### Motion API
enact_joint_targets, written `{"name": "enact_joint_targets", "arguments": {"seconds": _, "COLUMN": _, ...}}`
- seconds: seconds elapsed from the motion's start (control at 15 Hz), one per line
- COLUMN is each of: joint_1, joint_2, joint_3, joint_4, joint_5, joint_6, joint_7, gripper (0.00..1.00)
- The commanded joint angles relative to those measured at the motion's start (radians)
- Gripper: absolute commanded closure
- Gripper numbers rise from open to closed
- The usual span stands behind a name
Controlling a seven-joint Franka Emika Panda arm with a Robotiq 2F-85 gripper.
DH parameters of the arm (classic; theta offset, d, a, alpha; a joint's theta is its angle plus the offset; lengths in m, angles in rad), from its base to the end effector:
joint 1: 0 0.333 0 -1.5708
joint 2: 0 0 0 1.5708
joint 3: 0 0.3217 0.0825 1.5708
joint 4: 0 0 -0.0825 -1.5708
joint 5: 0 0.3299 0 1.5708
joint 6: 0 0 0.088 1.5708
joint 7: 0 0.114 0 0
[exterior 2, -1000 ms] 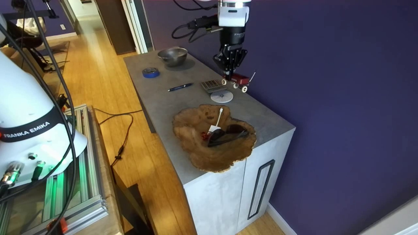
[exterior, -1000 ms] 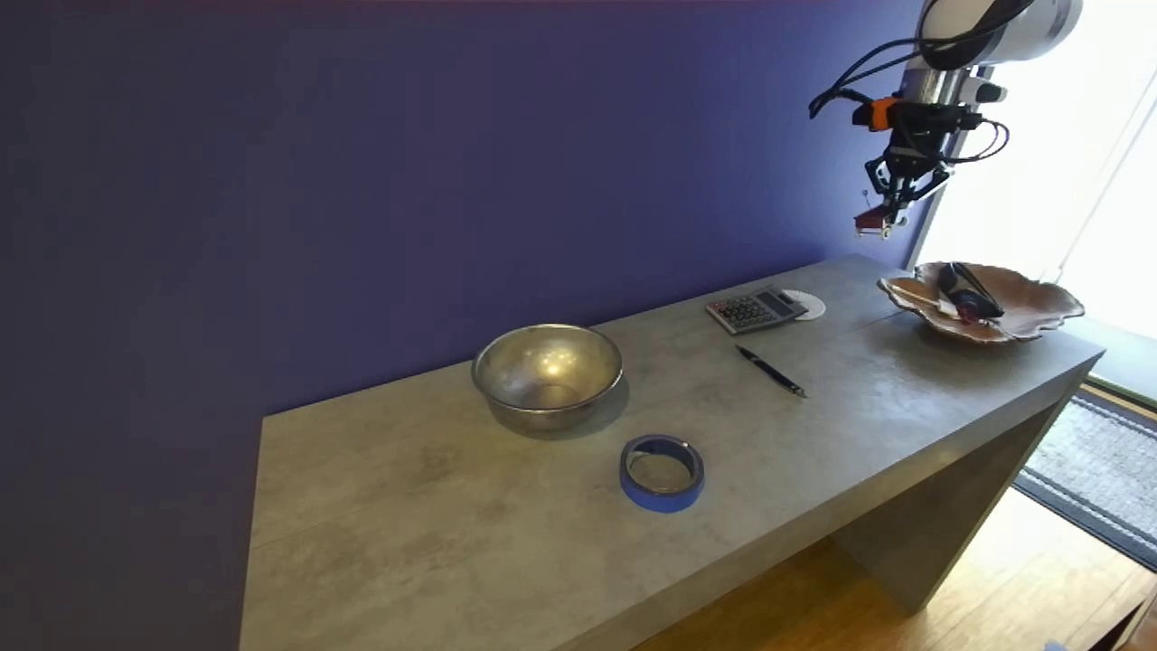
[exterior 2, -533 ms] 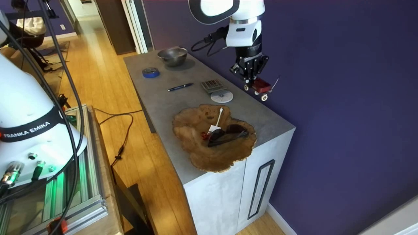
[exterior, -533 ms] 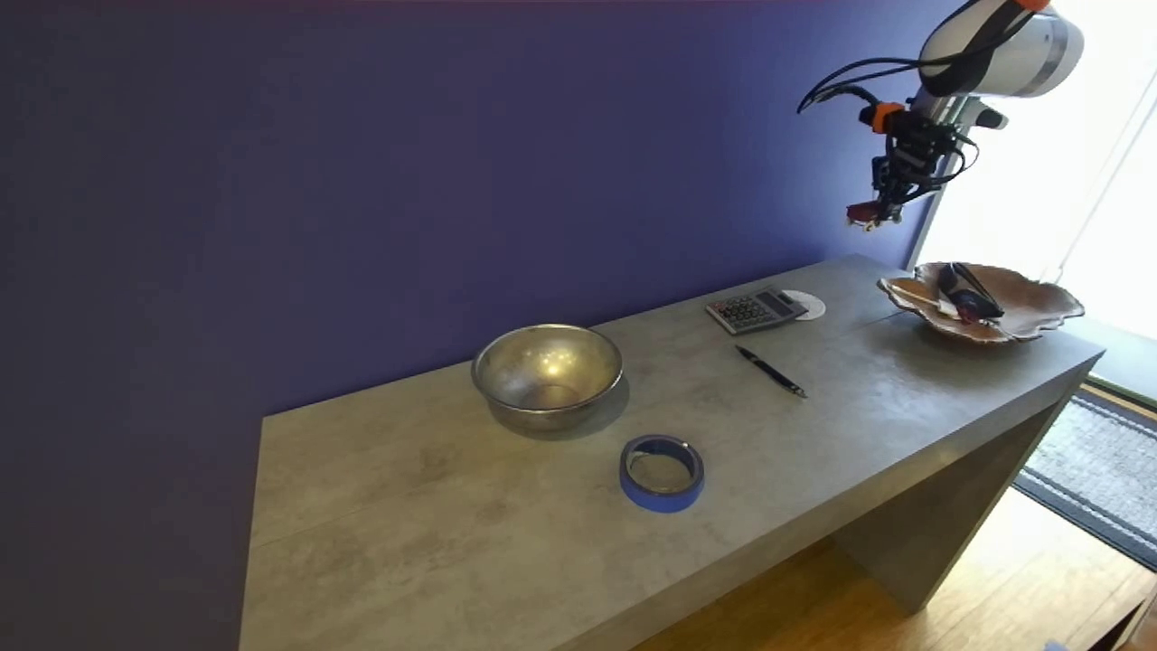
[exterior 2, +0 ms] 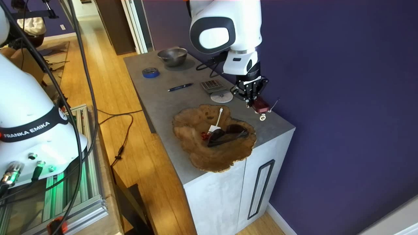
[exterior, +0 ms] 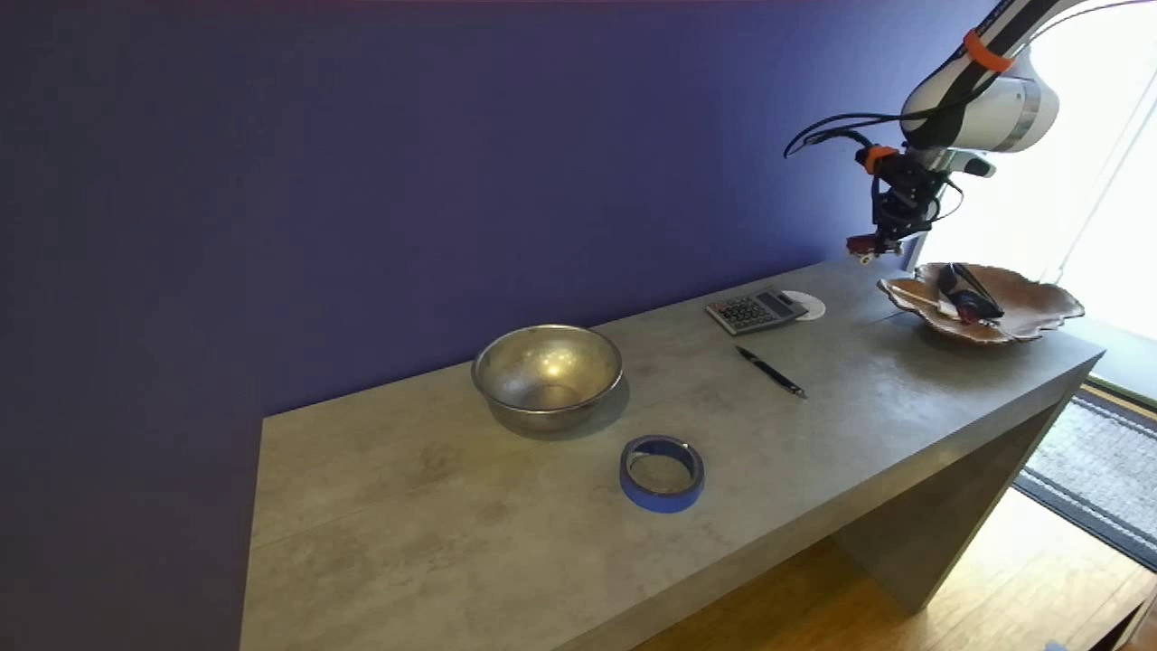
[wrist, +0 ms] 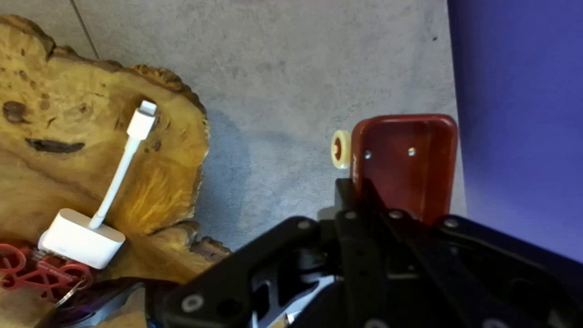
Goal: Pick up the red trolley, tilt the red trolley so the white lightning digital av adapter falls into the brown bowl, put the red trolley on the top right side of the table
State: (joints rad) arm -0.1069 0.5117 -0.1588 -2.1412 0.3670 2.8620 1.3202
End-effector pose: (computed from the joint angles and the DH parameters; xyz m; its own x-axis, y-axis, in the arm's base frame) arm 0.5408 -0.1635 0.2305 -0.3176 -0.9473 -0.0426 -0.9204 0.3188 -0.2263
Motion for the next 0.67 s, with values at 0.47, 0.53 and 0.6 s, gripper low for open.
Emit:
{"name": "enact_joint_targets", "arguments": {"seconds": 0.47, "joint_1": -0.017, "joint_2": 0.006, "joint_3": 0.013, "joint_4": 0.024, "joint_5": 0.039, "joint_6": -0.028, "joint_7": -0.005, "gripper": 0.43}}
{"name": "enact_joint_targets", "arguments": {"seconds": 0.53, "joint_1": -0.015, "joint_2": -0.019, "joint_3": 0.013, "joint_4": 0.008, "joint_5": 0.038, "joint_6": -0.028, "joint_7": -0.01, "gripper": 0.37}}
{"name": "enact_joint_targets", "arguments": {"seconds": 0.6, "joint_1": -0.021, "joint_2": -0.056, "joint_3": 0.024, "joint_4": -0.016, "joint_5": 0.047, "joint_6": -0.011, "joint_7": -0.025, "gripper": 0.3}}
